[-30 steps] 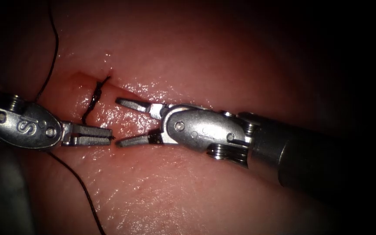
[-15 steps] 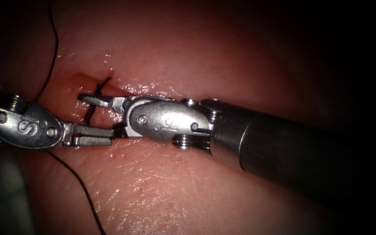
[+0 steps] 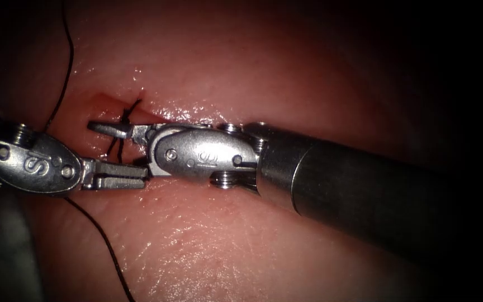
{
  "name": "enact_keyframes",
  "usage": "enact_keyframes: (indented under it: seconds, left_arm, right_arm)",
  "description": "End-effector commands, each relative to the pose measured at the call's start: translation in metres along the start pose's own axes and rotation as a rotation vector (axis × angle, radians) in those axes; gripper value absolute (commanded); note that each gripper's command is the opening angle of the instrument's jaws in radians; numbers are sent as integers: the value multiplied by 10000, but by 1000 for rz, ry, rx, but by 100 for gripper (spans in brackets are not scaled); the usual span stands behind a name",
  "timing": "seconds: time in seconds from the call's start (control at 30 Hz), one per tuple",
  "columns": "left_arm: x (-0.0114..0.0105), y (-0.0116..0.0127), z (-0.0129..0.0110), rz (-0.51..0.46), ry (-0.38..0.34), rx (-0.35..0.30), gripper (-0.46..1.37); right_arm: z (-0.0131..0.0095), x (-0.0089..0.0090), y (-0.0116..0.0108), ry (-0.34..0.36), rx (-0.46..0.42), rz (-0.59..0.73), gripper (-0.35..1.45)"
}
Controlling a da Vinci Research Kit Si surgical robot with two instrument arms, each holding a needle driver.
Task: Wound Closure
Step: Grab the remaining suture tail with the left gripper
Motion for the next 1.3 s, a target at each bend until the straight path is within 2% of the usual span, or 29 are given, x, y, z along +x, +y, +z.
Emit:
enact_keyframes:
  seconds: [0.03,0.8,1.07,1.13,1.23,1.27,1.3]
  left_arm:
    - [0,0,2,0,1,-7,-35]
    - [0,4,5,-4,3,-7,-35]
    - [0,5,7,-4,3,-5,-35]
    - [0,5,7,-4,3,-5,-35]
    - [0,6,7,-9,3,-5,-35]
    - [0,6,7,-9,3,-4,-35]
    - [0,7,8,-8,3,-4,-35]
  right_arm:
    - [1,0,1,1,-3,1,125]
    - [18,0,1,1,-19,0,125]
    - [27,-1,2,1,-21,-6,116]
    - [27,-1,2,5,-18,-6,103]
    - [27,-2,2,17,-13,-6,69]
    - [26,-2,2,22,-8,-6,51]
    - [25,-3,3,27,-5,-6,47]
